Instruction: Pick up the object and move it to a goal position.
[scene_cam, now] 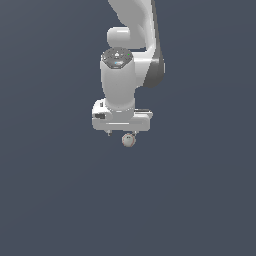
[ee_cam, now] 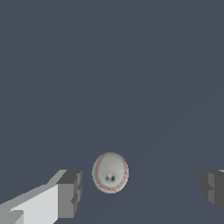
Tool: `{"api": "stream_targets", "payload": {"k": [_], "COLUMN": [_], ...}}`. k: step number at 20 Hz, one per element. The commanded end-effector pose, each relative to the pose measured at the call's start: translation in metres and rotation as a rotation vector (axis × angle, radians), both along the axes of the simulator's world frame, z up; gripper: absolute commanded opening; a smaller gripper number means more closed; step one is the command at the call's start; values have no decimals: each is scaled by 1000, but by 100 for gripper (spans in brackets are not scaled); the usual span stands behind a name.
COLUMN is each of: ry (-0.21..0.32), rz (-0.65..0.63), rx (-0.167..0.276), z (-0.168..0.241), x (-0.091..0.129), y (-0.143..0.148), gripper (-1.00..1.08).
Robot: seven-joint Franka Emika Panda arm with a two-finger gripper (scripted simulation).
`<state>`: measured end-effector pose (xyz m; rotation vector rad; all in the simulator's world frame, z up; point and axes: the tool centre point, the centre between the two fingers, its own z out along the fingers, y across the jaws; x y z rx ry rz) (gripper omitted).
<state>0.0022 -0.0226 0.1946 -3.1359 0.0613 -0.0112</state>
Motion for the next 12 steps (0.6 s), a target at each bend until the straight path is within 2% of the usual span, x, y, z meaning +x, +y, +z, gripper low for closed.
{"api": "stream_targets", "payload": {"k": [1, 8, 12], "ry": [0, 22, 24], "rz": [0, -44, -47], "rx": [0, 10, 11], "z": [0, -4, -5], "x": [0, -9, -10], "y": [0, -26, -28], "gripper": [100, 100, 100]}}
